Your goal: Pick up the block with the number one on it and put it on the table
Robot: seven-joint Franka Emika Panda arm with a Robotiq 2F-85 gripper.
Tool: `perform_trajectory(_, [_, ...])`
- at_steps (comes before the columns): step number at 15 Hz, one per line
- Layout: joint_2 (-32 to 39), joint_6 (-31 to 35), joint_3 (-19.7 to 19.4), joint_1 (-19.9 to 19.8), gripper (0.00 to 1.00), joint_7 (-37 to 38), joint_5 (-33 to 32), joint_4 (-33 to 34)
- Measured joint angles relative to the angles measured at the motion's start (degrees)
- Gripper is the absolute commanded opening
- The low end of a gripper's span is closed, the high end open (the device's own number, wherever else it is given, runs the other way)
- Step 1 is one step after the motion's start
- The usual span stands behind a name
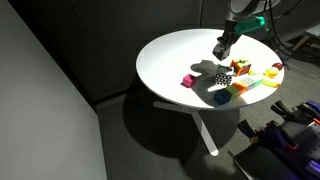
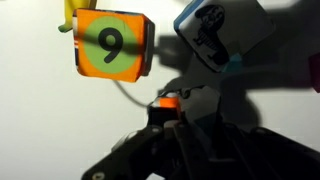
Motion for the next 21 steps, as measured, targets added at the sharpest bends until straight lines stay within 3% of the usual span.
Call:
perform_trajectory(4, [3.25, 0.37, -0.23, -0.52, 0.07, 0.0, 1.7, 2.87])
perform_trajectory(6, [4.32, 0.38, -0.27, -0.74, 0.47, 0.0, 2.5, 3.5])
perform_trajectory(7, [4.73, 0.38, -0.32, -0.82, 0.48, 0.01, 2.76, 3.66])
perform_trajectory(13, [5.4, 0.26, -0.86, -0.49, 0.96, 0.47, 2.99, 3.85])
perform_trajectory(14, [5.4, 0.18, -0.9, -0.38, 1.0, 0.49, 2.99, 3.85])
perform_trajectory(21, [2.64, -4.28, -0.89, 0.79, 1.0, 0.49, 2.89, 3.26])
